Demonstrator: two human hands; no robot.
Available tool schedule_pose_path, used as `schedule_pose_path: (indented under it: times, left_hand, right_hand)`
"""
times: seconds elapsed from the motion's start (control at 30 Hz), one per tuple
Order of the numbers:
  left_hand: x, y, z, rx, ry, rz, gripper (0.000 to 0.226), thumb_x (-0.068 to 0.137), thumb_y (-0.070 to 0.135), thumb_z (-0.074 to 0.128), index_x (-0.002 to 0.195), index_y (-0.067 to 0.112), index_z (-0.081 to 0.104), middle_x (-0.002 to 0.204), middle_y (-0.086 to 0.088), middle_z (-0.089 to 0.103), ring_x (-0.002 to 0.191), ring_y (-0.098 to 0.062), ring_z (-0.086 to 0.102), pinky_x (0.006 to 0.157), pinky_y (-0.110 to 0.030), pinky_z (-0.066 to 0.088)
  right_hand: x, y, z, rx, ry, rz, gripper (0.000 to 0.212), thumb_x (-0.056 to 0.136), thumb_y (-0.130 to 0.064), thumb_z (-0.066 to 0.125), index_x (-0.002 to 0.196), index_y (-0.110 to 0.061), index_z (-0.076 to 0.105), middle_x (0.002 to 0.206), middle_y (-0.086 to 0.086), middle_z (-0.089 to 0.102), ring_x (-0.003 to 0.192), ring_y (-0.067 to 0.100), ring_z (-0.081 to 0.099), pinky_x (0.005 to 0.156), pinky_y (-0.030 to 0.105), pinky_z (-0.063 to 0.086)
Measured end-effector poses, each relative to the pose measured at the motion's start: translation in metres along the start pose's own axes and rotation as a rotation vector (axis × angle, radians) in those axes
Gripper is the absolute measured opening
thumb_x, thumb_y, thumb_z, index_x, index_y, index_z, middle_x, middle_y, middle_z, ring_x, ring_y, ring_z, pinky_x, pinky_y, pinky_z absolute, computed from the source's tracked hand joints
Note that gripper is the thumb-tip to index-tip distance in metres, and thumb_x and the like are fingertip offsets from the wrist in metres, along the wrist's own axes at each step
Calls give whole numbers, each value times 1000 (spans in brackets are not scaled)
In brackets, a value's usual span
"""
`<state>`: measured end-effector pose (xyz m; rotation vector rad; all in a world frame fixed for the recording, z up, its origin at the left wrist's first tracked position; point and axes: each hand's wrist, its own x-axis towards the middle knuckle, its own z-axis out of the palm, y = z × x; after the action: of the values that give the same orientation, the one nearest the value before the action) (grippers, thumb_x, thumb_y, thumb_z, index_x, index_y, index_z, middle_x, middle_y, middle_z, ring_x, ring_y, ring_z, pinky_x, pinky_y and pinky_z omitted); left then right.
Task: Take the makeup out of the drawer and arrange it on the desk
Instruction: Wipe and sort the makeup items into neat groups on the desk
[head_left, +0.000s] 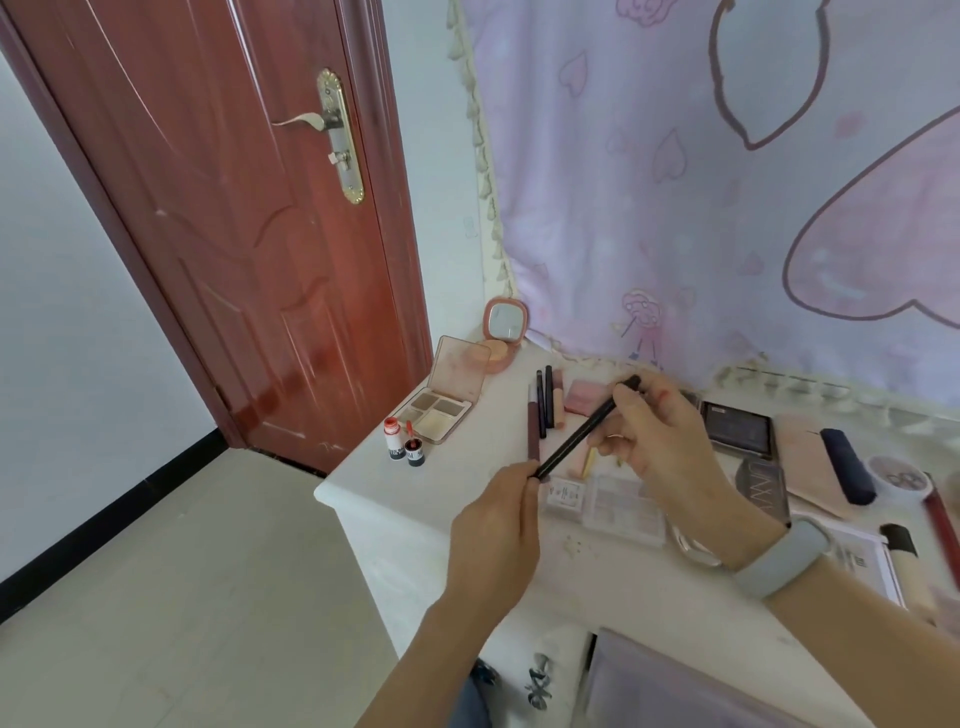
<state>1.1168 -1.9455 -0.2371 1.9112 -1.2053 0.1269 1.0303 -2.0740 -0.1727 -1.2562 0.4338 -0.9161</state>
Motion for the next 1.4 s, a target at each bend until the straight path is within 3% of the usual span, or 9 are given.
schedule_pose_path:
  times: [0.17,0.33,0.57,0.8,0.87,1.0,1.13,1.3,1.4]
  left_hand:
    - [1,-7,-17,108,11,40,25,98,23,39,113,19,59,63,13,43,51,-9,39,50,-21,30]
    - [-6,-14,-27,164,47,-52,38,92,39,31,87,16,61,56,2,57,50,-24,53,50,-27,37]
    - [1,-18,-40,-220,-137,-279,33,94,33,49,62,28,54,41,10,35,42,-8,33,46,-15,24]
    - [1,-30,-64,-538,-150,-509,26,94,41,43,98,28,65,67,-6,46,43,0,40,45,-7,30]
    - [0,-41,-69,-633,-136,-650,22,96,30,42,104,26,62,49,6,35,42,-4,31,47,-14,28]
    - [-5,-49,-71,-661,-134,-703,33,96,8,31,96,35,50,66,-1,34,48,-8,27,47,-18,26]
    - [-11,-52,-67,-542,-110,-634,27,99,11,34,120,29,38,74,-1,55,48,-6,36,47,-16,34]
    - [-11,-58,-69,-436,50,-637,7,96,16,46,96,11,49,82,2,70,46,-6,49,49,-18,38]
    - [-7,-58,-65,-369,99,-584,8,94,20,51,90,14,53,74,5,70,50,-3,55,48,-13,41]
  right_hand:
    - [2,4,1,13,-15,-61,22,96,-4,41,82,-12,55,63,-3,65,50,12,58,48,19,46]
    - [7,7,6,34,28,-18,25,97,-3,37,80,-11,53,58,-4,65,47,8,54,48,18,43]
    - [11,14,24,102,91,109,28,98,-4,34,78,-10,51,75,13,56,55,16,43,49,19,37]
    - [52,-8,20,309,295,53,23,98,-7,36,79,-14,48,67,3,61,49,11,49,49,19,39]
    - [55,-6,19,112,282,-88,18,96,-8,39,85,-18,48,81,1,62,54,7,58,54,19,47]
    - [34,29,26,-720,22,-514,8,91,-6,51,97,-9,56,93,5,63,75,21,66,73,34,51]
    - [18,63,38,-1386,-375,-921,24,66,3,76,88,-2,67,88,13,67,63,26,65,52,34,54]
    - [23,87,56,-1556,-615,-699,35,93,-6,43,128,-8,47,125,11,51,109,27,52,91,35,41]
    - [24,91,58,-1488,-569,-609,40,97,-11,35,136,-9,40,131,9,50,116,27,49,96,37,35]
